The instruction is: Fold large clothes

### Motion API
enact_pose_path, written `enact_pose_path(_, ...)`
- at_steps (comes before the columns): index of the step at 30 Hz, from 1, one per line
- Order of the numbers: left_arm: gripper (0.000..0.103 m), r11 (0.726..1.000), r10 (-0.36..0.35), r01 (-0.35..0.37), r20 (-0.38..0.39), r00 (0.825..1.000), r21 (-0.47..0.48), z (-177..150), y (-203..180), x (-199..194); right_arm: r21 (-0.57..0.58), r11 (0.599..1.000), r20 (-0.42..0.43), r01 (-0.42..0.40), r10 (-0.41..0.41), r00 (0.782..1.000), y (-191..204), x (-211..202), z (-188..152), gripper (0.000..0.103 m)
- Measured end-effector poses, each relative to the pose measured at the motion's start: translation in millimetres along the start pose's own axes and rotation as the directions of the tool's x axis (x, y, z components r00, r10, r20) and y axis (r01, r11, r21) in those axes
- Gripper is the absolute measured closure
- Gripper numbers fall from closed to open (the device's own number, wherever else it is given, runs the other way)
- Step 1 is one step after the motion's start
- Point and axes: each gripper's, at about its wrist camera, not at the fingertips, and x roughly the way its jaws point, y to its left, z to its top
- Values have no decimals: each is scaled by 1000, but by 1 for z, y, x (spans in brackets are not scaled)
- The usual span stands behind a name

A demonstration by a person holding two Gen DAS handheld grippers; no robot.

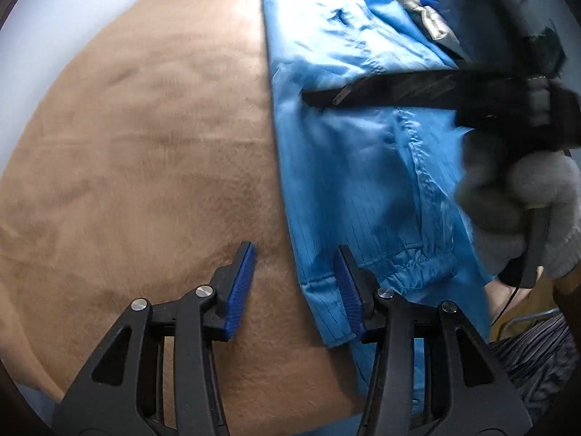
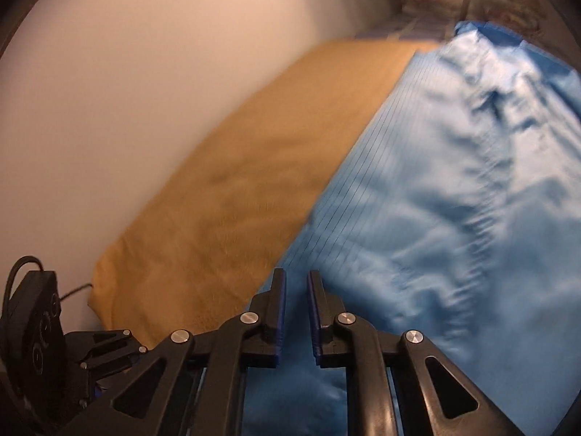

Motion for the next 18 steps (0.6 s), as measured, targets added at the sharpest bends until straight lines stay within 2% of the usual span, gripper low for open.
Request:
enact_pose_path(2, 55, 1000, 6, -6, 4, 1000, 11, -1, 0, -4, -6, 1000, -40, 31, -31, 999, 5, 17, -6, 92)
enact_pose_path(3, 55, 1000, 9, -9, 17, 1000, 4, -1, 1, -11, -21, 999, -24, 43, -44, 999, 9, 17, -7, 92)
enact_pose_path(6, 55, 1000, 25, -25, 79, 997, 1, -3, 2, -39, 6, 1000, -14, -2, 2, 1000, 11, 4, -6, 88)
enact_pose_path(7, 55, 1000, 26, -26, 99, 995, 1, -4, 3, -49, 3, 1000, 4, -1, 1, 1000, 13, -4, -6, 83)
enact_pose_path(8, 55, 1000, 24, -24, 133, 991, -2, -5, 3, -65, -3, 1000, 31, 8, -8, 999, 16, -18, -8, 72)
enact_pose_path(13, 55, 998, -35, 45, 252, 967, -34, -18, -2, -132, -10, 1000, 134, 26, -24, 991, 15, -88, -20, 69)
enact_pose_path(14, 55, 998, -44, 54, 277, 960, -27, -22, -7, -147, -21, 999, 159, 45, -41, 986, 15, -107, -27, 65)
enact_pose_path(15, 55, 999, -43, 51, 299, 953, -19, -24, -10, -160, -28, 998, 178, 58, -53, 983, 14, -123, -33, 57)
enact_pose_path(18, 55, 999, -44, 32, 364, 930, 39, -31, -33, -211, -19, 996, 250, 83, -76, 965, 7, -168, -53, 47)
